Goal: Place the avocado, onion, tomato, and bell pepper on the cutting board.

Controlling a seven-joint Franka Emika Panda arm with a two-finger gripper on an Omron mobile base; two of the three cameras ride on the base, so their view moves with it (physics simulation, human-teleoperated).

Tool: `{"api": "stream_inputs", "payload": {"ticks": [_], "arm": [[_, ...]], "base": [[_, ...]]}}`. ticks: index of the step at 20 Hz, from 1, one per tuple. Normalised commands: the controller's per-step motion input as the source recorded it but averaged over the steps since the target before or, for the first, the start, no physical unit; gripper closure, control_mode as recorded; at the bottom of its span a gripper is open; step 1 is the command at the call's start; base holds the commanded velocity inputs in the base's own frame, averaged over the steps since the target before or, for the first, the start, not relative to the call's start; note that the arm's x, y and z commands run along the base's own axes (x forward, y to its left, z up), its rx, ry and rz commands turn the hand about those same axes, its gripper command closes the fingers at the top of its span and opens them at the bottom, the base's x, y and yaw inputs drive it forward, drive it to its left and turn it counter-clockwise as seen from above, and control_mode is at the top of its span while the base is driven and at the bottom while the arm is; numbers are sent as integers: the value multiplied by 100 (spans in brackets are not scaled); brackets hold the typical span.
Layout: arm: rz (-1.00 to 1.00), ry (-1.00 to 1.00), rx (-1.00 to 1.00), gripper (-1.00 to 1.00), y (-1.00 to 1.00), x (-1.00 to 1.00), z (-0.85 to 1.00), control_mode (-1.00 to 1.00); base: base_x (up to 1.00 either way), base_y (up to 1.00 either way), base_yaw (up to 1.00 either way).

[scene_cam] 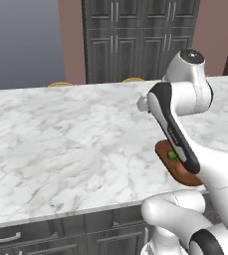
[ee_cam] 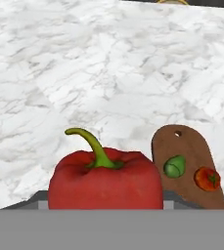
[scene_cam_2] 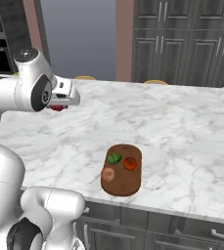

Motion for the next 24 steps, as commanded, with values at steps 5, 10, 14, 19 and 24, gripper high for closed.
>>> {"api": "stream_inputs", "payload": {"ticks": [5,10,14,19,24], "arm": [[-13,7,0,100,-96,-12,4,-100],[-9,10,0,100,-68,0,-2,-100],[0,10,0,100,-62,-1,-33,-100],[0,6,0,100,-76,-6,-54,-100],[0,3,2,100,-76,-20,-51,-100]], "base": [[0,0,0],[0,0,0],[0,0,0],[0,0,0],[0,0,0]]}}
